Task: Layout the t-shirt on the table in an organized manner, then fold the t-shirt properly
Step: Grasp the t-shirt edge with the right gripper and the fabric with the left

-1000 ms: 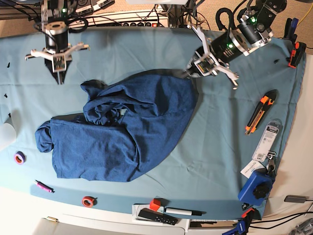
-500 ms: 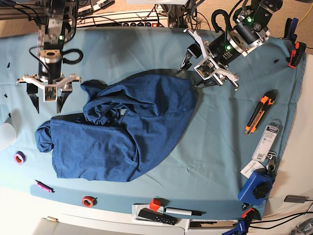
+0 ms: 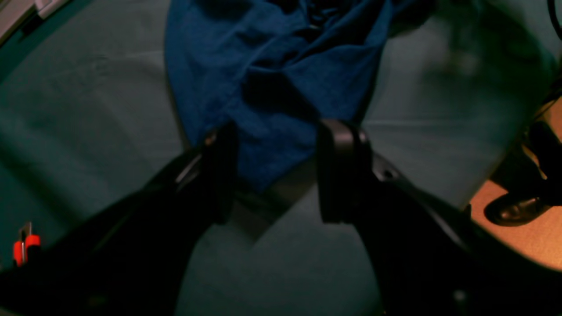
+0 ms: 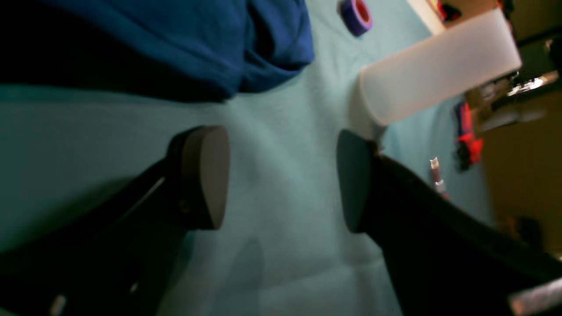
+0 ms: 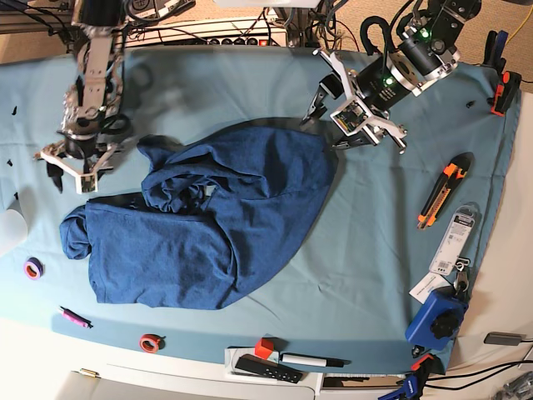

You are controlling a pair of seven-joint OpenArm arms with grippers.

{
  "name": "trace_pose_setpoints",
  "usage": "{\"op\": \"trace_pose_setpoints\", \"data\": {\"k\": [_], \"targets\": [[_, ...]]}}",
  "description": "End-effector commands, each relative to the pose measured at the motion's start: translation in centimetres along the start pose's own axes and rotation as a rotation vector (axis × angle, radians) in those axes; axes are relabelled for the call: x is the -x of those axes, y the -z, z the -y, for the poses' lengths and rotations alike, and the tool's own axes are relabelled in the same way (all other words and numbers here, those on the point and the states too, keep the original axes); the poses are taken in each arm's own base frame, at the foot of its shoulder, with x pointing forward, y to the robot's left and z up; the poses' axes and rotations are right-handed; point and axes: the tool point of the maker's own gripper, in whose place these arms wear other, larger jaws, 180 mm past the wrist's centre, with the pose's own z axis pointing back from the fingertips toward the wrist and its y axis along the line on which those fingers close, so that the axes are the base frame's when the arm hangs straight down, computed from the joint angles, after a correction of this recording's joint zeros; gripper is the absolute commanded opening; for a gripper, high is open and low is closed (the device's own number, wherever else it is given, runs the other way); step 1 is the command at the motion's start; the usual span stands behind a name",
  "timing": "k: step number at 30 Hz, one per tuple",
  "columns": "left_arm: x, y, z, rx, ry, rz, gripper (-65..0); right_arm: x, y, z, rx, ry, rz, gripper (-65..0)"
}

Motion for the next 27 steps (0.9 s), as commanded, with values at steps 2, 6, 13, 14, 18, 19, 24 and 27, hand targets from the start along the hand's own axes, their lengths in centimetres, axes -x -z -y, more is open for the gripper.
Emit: {"op": "trace_pose_setpoints", "data": {"k": [2, 6, 13, 14, 18, 19, 24, 27], "targets": [[-1.0, -0.2, -0.1, -0.002, 0.005, 0.038, -35.6, -1.1, 0.8, 1.5, 0.035, -0.061, 0.036, -27.2], [-1.1, -0.1, -0.2, -0.003, 0.006, 0.040, -35.6, -1.4, 1.6, 1.2, 0.021, -0.156, 0.050, -27.2], [-1.4, 0.0, -0.5, -0.011, 0.013, 0.048, -35.6, -4.0, 2.4, 1.3, 0.029, -0.155, 0.103, -27.2], [-1.4, 0.0, -0.5, -0.011, 0.013, 0.048, -35.6, -4.4, 2.5, 1.3, 0.030, -0.154, 0.111, -27.2], [-1.4, 0.0, -0.5, -0.011, 0.012, 0.048, -35.6, -5.2, 2.6, 1.2, 0.028, -0.150, 0.127, -27.2], [-1.4, 0.0, -0.5, -0.012, 0.012, 0.048, -35.6, -5.2, 2.6, 1.2, 0.027, -0.150, 0.127, -27.2], [-1.4, 0.0, -0.5, -0.012, 0.010, 0.046, -35.6, -5.1, 2.6, 1.1, 0.026, -0.151, 0.119, -27.2], [-1.4, 0.0, -0.5, -0.013, 0.006, 0.046, -35.6, -4.4, 2.7, 0.0, -0.034, -0.157, 0.102, -27.2]]}}
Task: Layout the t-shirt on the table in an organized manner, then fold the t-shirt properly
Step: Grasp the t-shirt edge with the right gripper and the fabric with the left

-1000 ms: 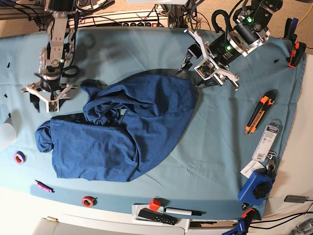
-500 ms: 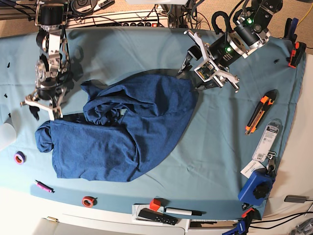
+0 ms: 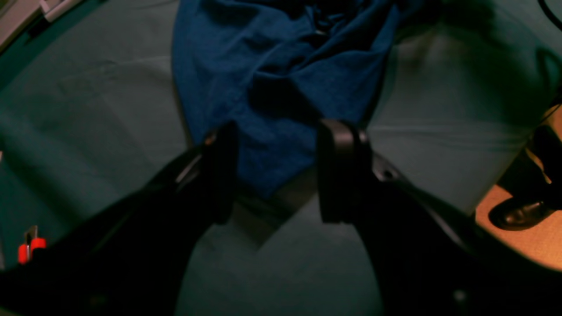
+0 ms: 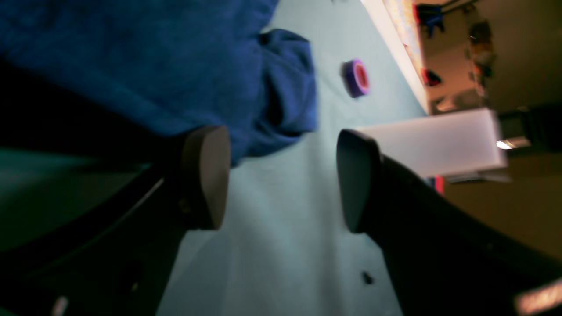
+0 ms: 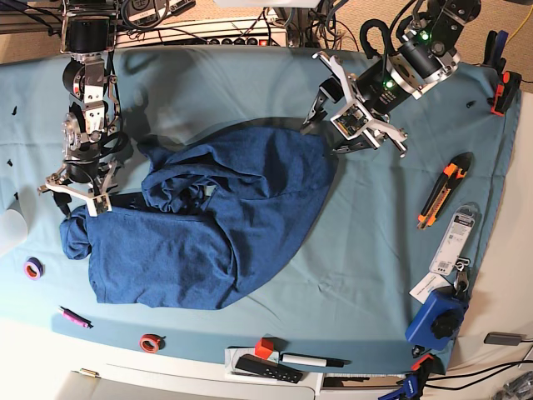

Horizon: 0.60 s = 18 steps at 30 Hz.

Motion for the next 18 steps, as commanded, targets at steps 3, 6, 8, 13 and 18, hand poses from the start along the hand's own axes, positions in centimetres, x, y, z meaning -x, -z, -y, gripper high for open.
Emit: {"op": "trace_pose_setpoints", "data": {"k": [3, 6, 8, 13, 18], "targets": [[-1.0, -0.2, -0.2, -0.003, 0.006, 0.039, -35.6, -0.2, 0.5, 0.5, 0.006, -0.019, 0.022, -27.2], [-1.1, -0.2, -0.2, -0.004, 0.005, 0.039, -35.6, 0.4, 0.9, -0.7, -0.024, -0.027, 0.022, -27.2], [-1.1, -0.2, -0.2, -0.003, 0.005, 0.039, -35.6, 0.9, 1.4, -1.2, -0.037, -0.036, 0.006, -27.2], [-1.1, -0.2, -0.2, -0.004, 0.005, 0.039, -35.6, 0.4, 2.5, -1.0, -0.036, -0.031, 0.006, -27.3], [-1.1, -0.2, -0.2, -0.004, 0.005, 0.039, -35.6, -0.7, 3.0, 0.0, -0.015, -0.016, 0.018, -41.0]]}}
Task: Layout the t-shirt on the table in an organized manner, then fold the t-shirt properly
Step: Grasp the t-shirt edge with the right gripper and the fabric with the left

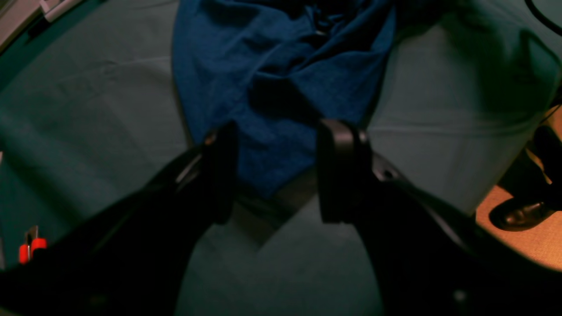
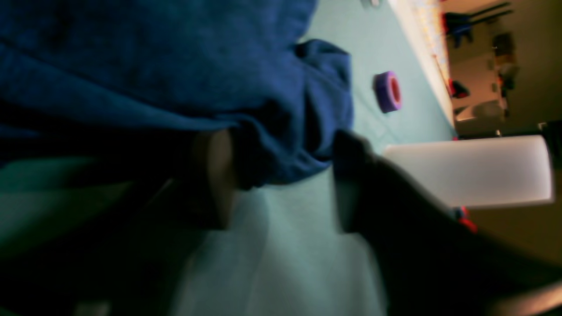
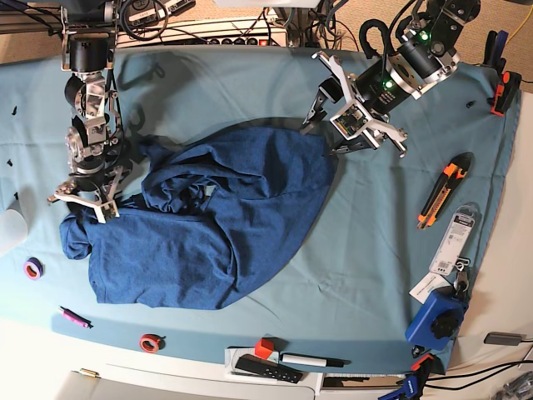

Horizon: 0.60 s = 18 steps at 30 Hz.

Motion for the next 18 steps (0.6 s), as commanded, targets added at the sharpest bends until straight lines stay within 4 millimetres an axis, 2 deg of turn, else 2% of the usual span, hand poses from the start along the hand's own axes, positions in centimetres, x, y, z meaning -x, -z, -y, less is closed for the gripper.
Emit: {"op": "trace_pose_setpoints", "data": {"k": [1, 3, 5, 11, 18], "targets": [[-1.0, -0.2, -0.2, -0.005, 0.004, 0.038, -35.6, -0.5, 0.2, 1.7, 0.037, -0.011, 0.011, -47.5], [-1.0, -0.2, -0.5, -0.024, -0.006, 0.038, -35.6, -0.3, 0.2, 1.6, 0.035, -0.012, 0.002, -58.5], [-1.0, -0.2, -1.0, -0.050, -0.018, 0.039, -35.6, -0.1, 0.1, 1.5, 0.033, -0.014, -0.005, -65.0], [-1.0, -0.2, -1.0, -0.051, -0.017, 0.039, -35.6, -0.5, 0.0, 1.9, 0.044, -0.013, -0.001, -65.0], [-1.4, 0.2, -1.9, -0.064, 0.006, 0.032, -35.6, -2.3, -1.0, 4.4, 0.110, -0.007, -0.028, -65.0]]}}
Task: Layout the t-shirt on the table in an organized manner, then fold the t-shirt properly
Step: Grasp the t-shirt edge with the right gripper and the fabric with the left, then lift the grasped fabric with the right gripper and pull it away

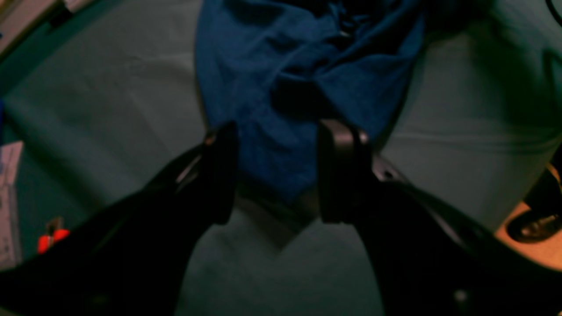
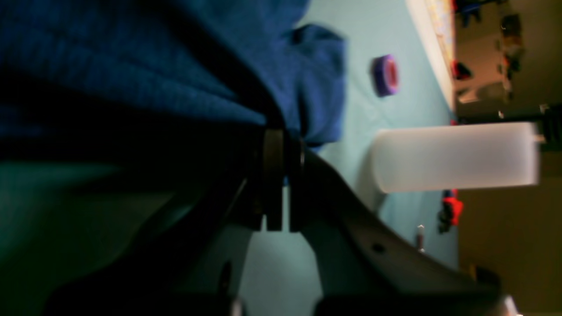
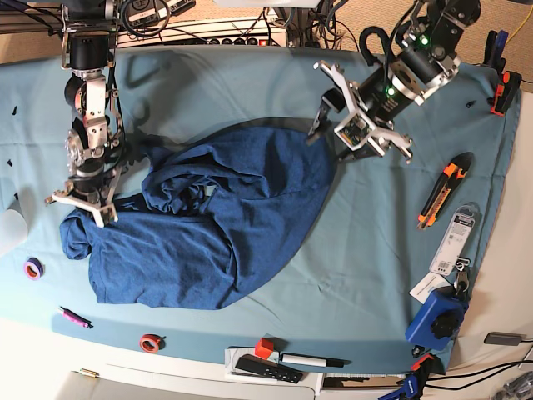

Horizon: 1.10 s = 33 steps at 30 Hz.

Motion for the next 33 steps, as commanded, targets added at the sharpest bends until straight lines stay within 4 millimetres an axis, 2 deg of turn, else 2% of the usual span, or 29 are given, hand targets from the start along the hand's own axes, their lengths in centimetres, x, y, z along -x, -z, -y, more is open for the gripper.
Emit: {"op": "trace_pose_setpoints", "data": {"k": [1, 6, 11, 14, 20, 24, 28, 33], "targets": [[-1.1, -0.1, -0.2, -0.004, 0.008, 0.040, -35.6, -1.2, -0.1, 2.6, 0.067, 0.002, 0.022, -65.0], [-1.2, -0.1, -0.3, -0.006, 0.010, 0.043, -35.6, -1.4, -0.5, 4.0, 0.113, -0.035, -0.007, -65.0], [-1.2, -0.1, -0.3, -0.006, 0.010, 0.043, -35.6, 0.1, -0.6, 4.6, 0.125, -0.043, -0.085, -65.0], [-1.0, 0.0, -0.4, -0.006, 0.009, 0.039, -35.6, 0.6, -1.7, 5.3, 0.143, -0.065, -0.098, -65.0], [0.7, 0.5, -0.7, -0.010, -0.003, -0.007, -35.6, -0.6, -6.4, 5.5, 0.160, -0.128, -0.011, -65.0], [0.8, 0.9, -1.4, -0.020, 0.006, -0.008, -35.6, 0.0, -9.4, 5.1, 0.154, -0.142, -0.047, -65.0], [0.4, 1.1, -1.7, -0.025, 0.014, 0.002, -35.6, 0.7, -12.3, 3.9, 0.106, -0.185, -0.082, -65.0], [0.4, 1.1, -1.7, -0.024, 0.011, 0.003, -35.6, 0.5, -16.1, 1.9, 0.003, -0.277, -0.051, -65.0]]}}
